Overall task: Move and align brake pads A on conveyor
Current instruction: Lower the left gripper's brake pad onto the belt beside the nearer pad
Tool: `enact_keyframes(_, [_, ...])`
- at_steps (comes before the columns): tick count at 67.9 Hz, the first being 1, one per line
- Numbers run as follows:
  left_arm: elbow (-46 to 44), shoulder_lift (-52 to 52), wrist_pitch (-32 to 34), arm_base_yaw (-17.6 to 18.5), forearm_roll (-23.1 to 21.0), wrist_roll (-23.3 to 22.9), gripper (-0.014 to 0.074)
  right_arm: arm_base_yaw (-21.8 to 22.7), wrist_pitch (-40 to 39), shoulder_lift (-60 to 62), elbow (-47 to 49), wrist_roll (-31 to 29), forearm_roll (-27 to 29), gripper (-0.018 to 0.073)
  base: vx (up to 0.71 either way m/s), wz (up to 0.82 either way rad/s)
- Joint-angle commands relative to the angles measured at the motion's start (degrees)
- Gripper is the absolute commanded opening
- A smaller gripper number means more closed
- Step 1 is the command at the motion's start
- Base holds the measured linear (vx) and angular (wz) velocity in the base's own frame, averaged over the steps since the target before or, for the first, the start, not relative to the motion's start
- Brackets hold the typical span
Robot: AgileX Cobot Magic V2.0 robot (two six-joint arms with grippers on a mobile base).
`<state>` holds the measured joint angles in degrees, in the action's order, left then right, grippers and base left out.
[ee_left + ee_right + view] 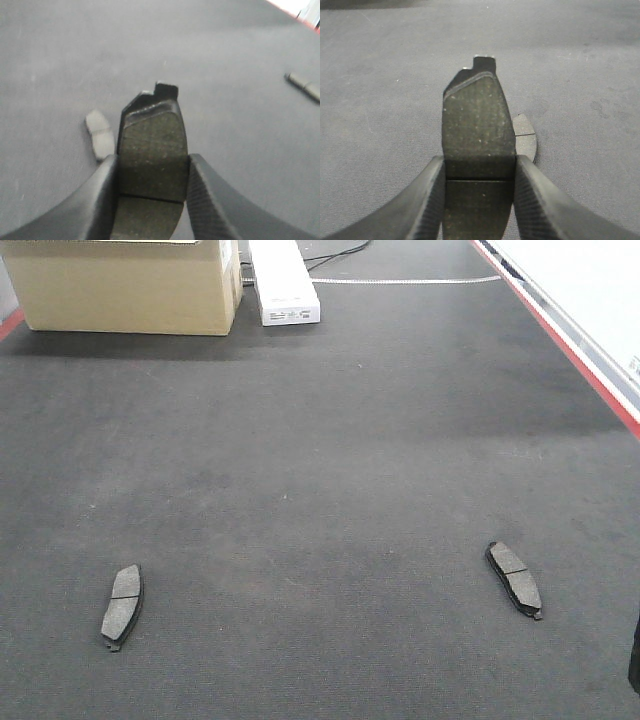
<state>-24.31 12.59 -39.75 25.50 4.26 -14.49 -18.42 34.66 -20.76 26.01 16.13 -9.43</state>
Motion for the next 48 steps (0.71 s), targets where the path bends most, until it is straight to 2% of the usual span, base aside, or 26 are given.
enact_keyframes(1, [-1.8, 0.7, 7.8, 0.3, -0.5, -2.3, -0.0006, 0.3, -5.1, -0.3, 1.6, -0.2, -1.0, -0.0004, 0.0, 0.0])
enact_keyframes(15, [-6.3, 9.0, 7.9, 0.3, -1.1, -7.1, -0.0004, 0.3, -5.1, -0.3, 1.6, -0.2, -1.0, -0.0004, 0.0, 0.0])
enact_keyframes(32, [-16.5, 30.1, 8.7, 0.3, -7.4, -7.1, 0.0001, 0.3, -5.1, -0.3, 1.6, -0.2, -1.0, -0.0004, 0.0, 0.0])
enact_keyframes(48, [-23.2, 50.6, 9.6, 0.3, -7.6, -7.1, 0.0003, 0.3, -5.1, -0.3, 1.6, -0.2, -1.0, -0.0004, 0.0, 0.0])
